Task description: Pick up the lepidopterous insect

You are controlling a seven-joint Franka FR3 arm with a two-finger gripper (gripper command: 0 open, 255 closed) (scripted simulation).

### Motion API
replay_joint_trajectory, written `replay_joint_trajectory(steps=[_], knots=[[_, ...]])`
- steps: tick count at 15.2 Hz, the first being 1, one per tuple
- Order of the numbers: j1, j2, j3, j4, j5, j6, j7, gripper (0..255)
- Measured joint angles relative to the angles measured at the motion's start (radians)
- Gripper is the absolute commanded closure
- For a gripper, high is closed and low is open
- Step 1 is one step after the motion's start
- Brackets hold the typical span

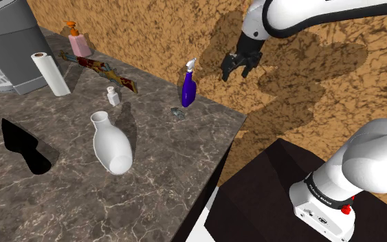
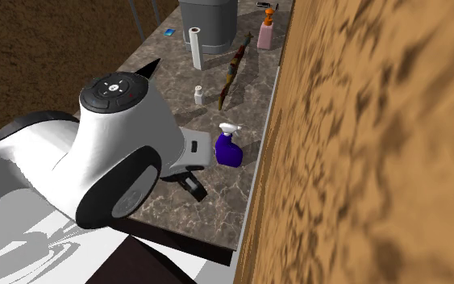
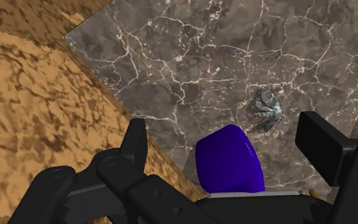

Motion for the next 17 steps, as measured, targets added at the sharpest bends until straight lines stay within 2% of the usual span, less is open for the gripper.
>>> replay_joint_trajectory(steps=[4,9,14,17], knots=[[0.006,0.118,0.046,-0.008,-0.011,0.138,0.057,0],[0.006,0.285,0.097,0.034,-0.055,0.276,0.142,0],[0.012,0.493,0.133,0.130,-0.153,0.395,0.261,0],[0.029,0.605,0.136,0.200,-0.222,0.436,0.335,0]])
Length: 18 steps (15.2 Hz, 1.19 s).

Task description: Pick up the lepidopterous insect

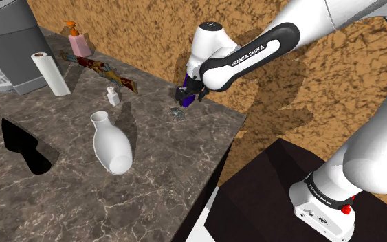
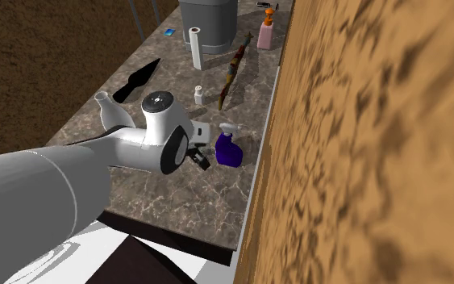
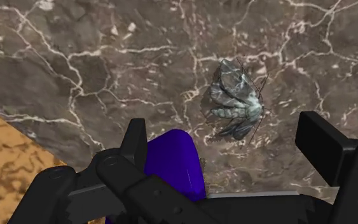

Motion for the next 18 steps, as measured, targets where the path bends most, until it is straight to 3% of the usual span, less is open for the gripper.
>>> replay_joint_trajectory(steps=[6,13,14,18], knots=[[0.057,0.212,-0.032,0.147,-0.119,0.064,0.121,0],[0.078,0.296,-0.059,0.161,-0.162,0.132,0.159,0],[0.079,0.299,-0.061,0.161,-0.164,0.135,0.161,255],[0.080,0.302,-0.062,0.162,-0.166,0.139,0.163,255]])
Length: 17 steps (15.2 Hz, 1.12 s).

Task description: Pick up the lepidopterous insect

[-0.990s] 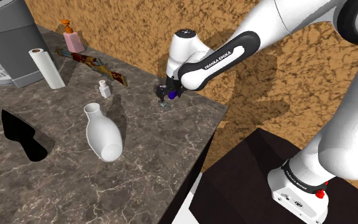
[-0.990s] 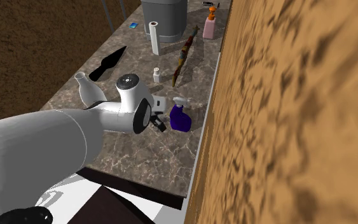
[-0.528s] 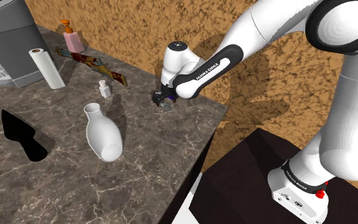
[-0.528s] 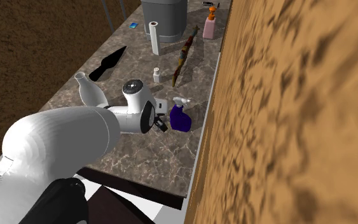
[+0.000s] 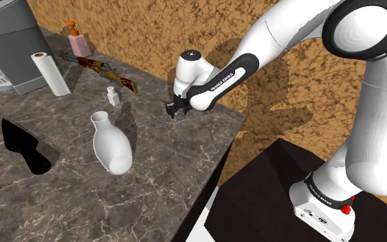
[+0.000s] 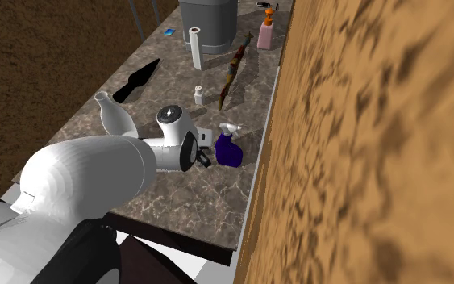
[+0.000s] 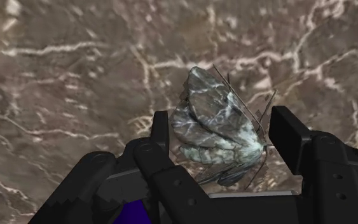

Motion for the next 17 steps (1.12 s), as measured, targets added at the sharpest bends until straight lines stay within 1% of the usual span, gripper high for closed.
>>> replay_joint_trajectory(steps=[7,17], knots=[[-0.001,-0.004,0.002,-0.001,0.002,-0.004,-0.002,255],[-0.026,-0.100,0.034,0.001,0.054,-0.100,-0.049,255]])
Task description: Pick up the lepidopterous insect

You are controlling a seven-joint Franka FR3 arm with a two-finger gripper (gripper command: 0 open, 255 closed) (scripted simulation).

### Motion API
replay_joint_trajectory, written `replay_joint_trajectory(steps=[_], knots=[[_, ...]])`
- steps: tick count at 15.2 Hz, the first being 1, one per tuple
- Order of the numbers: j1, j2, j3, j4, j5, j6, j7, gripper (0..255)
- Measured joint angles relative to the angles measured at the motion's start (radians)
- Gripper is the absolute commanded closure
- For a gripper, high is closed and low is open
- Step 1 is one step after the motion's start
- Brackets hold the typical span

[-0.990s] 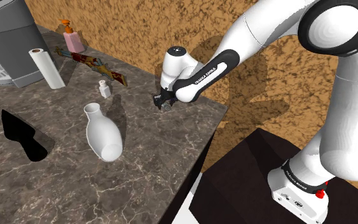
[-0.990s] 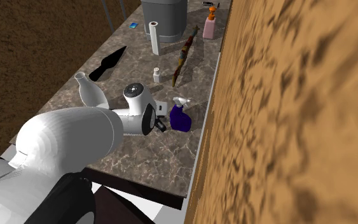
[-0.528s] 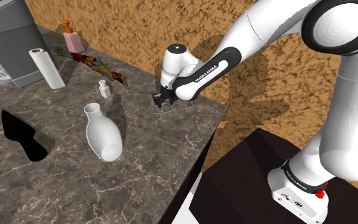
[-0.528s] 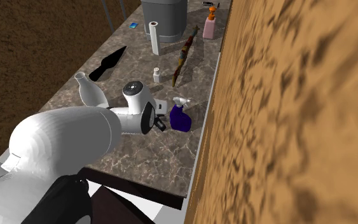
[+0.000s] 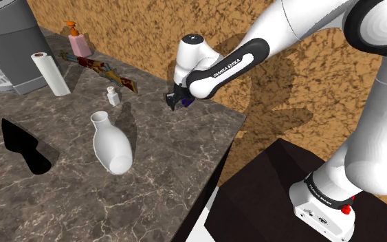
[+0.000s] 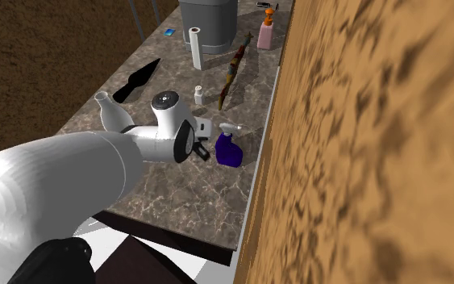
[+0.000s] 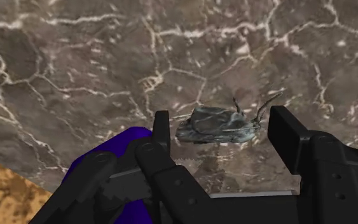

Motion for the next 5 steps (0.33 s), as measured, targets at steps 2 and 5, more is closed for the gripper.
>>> replay_joint_trajectory(steps=[2,5], knots=[[0.000,-0.014,0.005,0.008,0.008,-0.022,-0.005,255],[-0.006,-0.035,0.011,0.018,0.022,-0.052,-0.018,255]])
